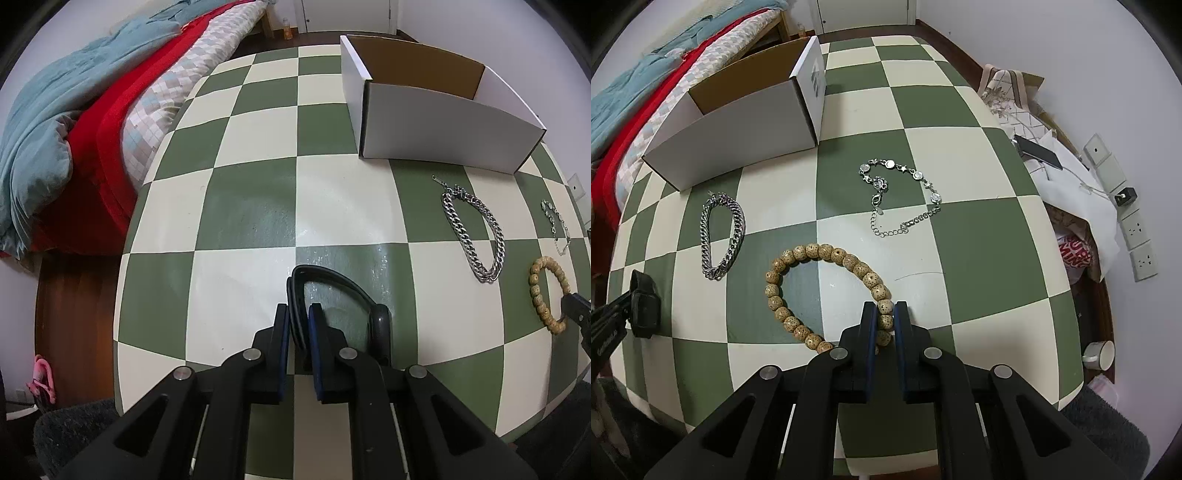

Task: Organize jewelry
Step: 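Grasp the black smartwatch with the left gripper while the right gripper grasps the wooden bead bracelet, then lift the smartwatch and bead bracelet and carry both over the white box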

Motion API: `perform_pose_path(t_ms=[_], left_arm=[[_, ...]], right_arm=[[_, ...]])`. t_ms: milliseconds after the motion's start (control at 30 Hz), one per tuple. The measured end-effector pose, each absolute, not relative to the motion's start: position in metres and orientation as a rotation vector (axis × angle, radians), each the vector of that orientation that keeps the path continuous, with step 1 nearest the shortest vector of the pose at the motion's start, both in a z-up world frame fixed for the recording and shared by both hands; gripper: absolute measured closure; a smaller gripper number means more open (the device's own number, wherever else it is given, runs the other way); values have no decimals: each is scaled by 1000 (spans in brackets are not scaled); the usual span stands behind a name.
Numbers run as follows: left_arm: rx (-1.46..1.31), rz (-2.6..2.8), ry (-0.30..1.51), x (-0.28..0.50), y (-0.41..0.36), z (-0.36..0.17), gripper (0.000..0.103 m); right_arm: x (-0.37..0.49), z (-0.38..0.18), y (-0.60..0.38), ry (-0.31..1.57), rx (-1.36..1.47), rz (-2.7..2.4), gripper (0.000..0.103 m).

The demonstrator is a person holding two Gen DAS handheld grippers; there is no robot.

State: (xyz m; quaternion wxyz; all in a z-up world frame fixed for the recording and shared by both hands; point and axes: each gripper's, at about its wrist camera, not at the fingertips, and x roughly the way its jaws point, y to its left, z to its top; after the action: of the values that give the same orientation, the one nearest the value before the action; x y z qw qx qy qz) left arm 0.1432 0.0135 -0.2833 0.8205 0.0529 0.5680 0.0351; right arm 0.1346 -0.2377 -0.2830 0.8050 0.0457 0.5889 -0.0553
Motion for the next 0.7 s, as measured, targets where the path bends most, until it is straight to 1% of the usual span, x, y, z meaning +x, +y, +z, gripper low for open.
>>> perform_pose_path(t_ms=[67,333,400,467,700], left_arm=[[111,75,1208,143,14,-283,95],[113,76,1205,142,14,-283,95],[115,75,1204,143,13,-284,96],[116,73,1202,143,13,-283,96],[121,58,1173,142,8,-267,99]], right_arm=[[135,-283,-233,1255,75,-128,88],[135,-283,-229,1232,59,-141,88],[135,-282,-229,1232,55,-137,89],[134,-282,-228,1229,53,-131,93],[131,-282,-229,1218,82,-126,93]])
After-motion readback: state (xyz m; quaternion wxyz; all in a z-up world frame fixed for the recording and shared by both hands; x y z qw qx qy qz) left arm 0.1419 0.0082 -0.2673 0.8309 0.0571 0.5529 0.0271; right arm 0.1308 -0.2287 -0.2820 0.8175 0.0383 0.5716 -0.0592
